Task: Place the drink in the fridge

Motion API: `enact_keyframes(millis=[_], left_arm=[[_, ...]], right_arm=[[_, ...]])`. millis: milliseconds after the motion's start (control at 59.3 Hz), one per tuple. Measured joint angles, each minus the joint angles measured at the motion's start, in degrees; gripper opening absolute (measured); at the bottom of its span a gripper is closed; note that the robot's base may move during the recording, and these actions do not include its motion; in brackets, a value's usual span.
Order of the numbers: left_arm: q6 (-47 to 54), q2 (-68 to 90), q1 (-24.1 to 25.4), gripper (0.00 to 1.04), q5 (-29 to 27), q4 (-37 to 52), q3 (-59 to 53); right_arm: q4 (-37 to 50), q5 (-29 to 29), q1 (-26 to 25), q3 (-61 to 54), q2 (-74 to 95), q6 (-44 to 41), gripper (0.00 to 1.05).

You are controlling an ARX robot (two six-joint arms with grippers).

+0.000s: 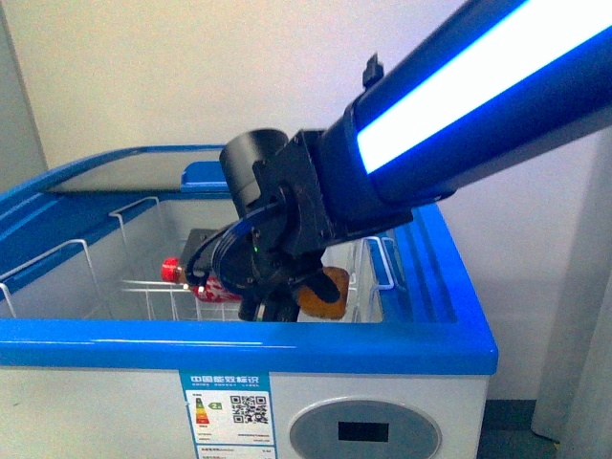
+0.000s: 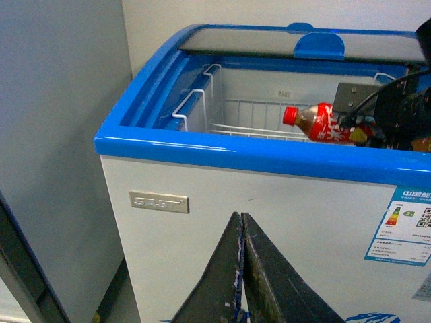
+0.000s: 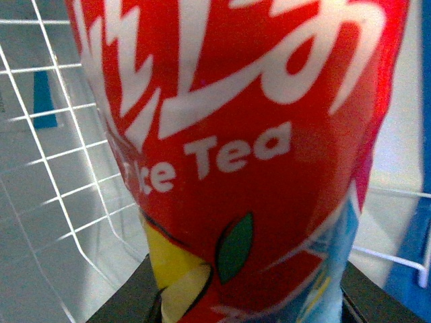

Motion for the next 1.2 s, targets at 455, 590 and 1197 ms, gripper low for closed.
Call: enact_keyframes(millis=[455,590,1197], left_arm=[[-0.02,0.02,0.0,0.03,0.0,0.0,0.0],[0.0,0.02,0.0,0.03,0.0,0.0,0.0],[0.02,0.0,0.0,0.03,0.0,0.0,0.0]], right_arm=[[2.91,-0.22,1.55,0.31,4.0,1.53,0.57],[3.82,-2.1,1.68,-1.73,2.84,2.86,0.83],[15.37,9.07,-4.98,-38.6,-43.36,45.42,0.97]])
